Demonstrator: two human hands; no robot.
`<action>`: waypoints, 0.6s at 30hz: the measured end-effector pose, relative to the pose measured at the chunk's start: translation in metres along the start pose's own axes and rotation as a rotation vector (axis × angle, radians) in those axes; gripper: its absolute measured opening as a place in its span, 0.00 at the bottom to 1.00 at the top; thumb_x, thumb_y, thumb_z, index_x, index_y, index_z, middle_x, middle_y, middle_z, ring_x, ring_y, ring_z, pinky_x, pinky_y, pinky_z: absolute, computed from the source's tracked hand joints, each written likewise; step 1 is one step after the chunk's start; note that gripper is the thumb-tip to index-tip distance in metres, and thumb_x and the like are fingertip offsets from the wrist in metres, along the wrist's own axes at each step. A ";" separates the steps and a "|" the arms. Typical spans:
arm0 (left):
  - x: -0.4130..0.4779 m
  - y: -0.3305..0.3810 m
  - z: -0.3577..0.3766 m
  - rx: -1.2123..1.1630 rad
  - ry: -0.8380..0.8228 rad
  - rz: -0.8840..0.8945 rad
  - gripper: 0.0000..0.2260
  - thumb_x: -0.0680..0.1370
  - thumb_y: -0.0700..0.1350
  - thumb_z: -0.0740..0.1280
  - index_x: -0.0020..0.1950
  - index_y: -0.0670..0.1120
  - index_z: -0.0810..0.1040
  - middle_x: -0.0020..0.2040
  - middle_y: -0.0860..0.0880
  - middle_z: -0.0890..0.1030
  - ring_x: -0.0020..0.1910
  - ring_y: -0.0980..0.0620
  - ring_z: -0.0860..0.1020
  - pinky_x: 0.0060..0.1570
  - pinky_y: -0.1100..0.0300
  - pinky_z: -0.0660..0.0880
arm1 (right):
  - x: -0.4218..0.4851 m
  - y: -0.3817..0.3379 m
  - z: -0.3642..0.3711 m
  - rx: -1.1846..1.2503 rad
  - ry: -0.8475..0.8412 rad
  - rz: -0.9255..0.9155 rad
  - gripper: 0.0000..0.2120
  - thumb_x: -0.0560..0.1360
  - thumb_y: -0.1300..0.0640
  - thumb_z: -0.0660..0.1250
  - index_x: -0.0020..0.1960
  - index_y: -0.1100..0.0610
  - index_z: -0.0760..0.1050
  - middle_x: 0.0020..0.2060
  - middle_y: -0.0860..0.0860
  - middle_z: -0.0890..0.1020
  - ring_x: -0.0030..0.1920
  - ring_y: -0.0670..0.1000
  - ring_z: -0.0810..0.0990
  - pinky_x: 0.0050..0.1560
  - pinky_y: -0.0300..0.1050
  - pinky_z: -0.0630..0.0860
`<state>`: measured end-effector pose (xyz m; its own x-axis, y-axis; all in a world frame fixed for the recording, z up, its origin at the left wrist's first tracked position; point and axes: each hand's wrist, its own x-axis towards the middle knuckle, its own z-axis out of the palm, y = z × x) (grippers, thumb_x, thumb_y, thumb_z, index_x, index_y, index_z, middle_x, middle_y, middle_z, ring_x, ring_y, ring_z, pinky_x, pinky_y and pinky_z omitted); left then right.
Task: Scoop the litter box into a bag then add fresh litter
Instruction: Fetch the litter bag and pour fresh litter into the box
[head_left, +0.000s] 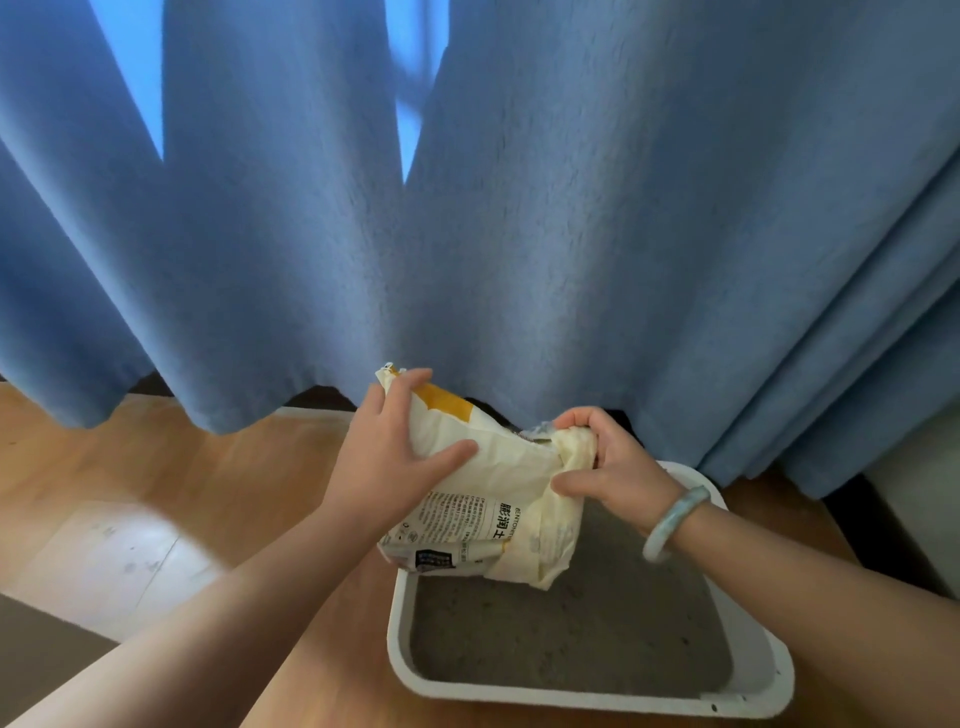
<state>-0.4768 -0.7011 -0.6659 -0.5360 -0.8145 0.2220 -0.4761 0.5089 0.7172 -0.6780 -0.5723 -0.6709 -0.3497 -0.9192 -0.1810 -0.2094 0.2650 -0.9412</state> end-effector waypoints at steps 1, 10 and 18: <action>0.001 0.000 0.001 0.002 0.000 0.000 0.34 0.67 0.62 0.72 0.69 0.60 0.60 0.57 0.59 0.64 0.58 0.55 0.69 0.57 0.53 0.73 | 0.000 0.001 0.000 -0.012 -0.002 -0.005 0.25 0.59 0.60 0.73 0.52 0.46 0.71 0.49 0.57 0.79 0.49 0.57 0.81 0.49 0.60 0.79; 0.005 -0.006 0.000 -0.003 0.003 -0.036 0.35 0.68 0.59 0.73 0.70 0.59 0.59 0.59 0.60 0.62 0.61 0.53 0.69 0.58 0.51 0.75 | 0.006 -0.002 0.003 -0.035 -0.031 -0.048 0.25 0.63 0.64 0.74 0.54 0.46 0.70 0.50 0.54 0.79 0.49 0.53 0.82 0.50 0.59 0.79; 0.002 -0.016 -0.010 -0.015 -0.002 -0.030 0.36 0.67 0.59 0.73 0.70 0.57 0.60 0.61 0.57 0.64 0.60 0.54 0.69 0.57 0.54 0.73 | 0.010 -0.009 0.008 -0.059 -0.047 -0.070 0.24 0.63 0.62 0.74 0.54 0.44 0.71 0.49 0.54 0.80 0.49 0.55 0.81 0.50 0.59 0.79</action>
<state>-0.4635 -0.7140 -0.6699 -0.5230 -0.8288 0.1992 -0.4811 0.4799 0.7336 -0.6721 -0.5857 -0.6669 -0.2896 -0.9483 -0.1300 -0.2856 0.2152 -0.9339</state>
